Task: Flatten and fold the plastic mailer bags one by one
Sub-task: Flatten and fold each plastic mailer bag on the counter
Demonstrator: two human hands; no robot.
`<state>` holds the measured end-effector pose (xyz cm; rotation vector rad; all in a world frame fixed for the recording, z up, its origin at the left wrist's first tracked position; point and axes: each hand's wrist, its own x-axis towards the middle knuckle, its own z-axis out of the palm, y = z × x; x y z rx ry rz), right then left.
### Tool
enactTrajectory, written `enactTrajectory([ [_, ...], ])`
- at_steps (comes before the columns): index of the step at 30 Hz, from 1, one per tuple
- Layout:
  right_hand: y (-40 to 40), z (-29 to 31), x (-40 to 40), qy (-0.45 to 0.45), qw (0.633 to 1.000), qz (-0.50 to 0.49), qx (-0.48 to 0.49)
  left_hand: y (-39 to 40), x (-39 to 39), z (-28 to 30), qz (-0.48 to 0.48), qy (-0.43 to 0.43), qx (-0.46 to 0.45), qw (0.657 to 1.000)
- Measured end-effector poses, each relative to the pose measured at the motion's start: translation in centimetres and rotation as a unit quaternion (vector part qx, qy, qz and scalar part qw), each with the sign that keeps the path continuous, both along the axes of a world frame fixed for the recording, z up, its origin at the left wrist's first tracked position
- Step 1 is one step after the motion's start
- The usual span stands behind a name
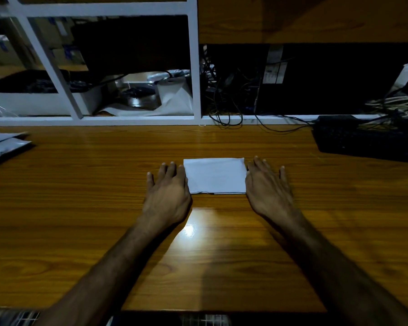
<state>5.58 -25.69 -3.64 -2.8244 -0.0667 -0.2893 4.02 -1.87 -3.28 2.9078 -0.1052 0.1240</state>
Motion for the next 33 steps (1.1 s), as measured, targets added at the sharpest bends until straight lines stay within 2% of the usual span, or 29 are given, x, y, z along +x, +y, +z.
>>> enactTrajectory([
  [6,-1.0,-0.3,-0.5,-0.024,0.999,-0.020,0.014,0.0,-0.8,1.0,-0.014,-0.035,-0.024,0.999],
  [10,-0.5,0.2,-2.0,-0.053,0.993,-0.018,0.101,-0.7,-1.2,1.0,-0.007,-0.083,-0.112,0.990],
  [15,0.7,0.2,-3.5,-0.042,0.991,0.006,0.130,-2.4,-2.7,1.4,-0.030,-0.094,-0.218,0.971],
  [18,0.8,0.2,-4.1,-0.049,0.977,-0.008,0.206,-2.9,-3.8,1.8,-0.001,-0.058,-0.344,0.937],
  [22,1.0,0.7,-7.0,-0.067,0.911,-0.009,0.406,-3.6,-5.5,2.0,0.039,-0.062,-0.524,0.849],
  [25,0.7,0.8,-10.8,-0.107,0.884,-0.020,0.454,-4.7,-8.8,1.9,0.027,-0.051,-0.593,0.803],
  [29,-1.8,0.3,-17.1,-0.124,0.858,-0.044,0.496,-6.3,-12.6,1.2,-0.004,-0.003,-0.618,0.786],
  [33,-6.1,0.7,-23.1,-0.118,0.856,-0.092,0.494,-9.3,-14.9,1.4,-0.100,0.043,-0.593,0.798],
])
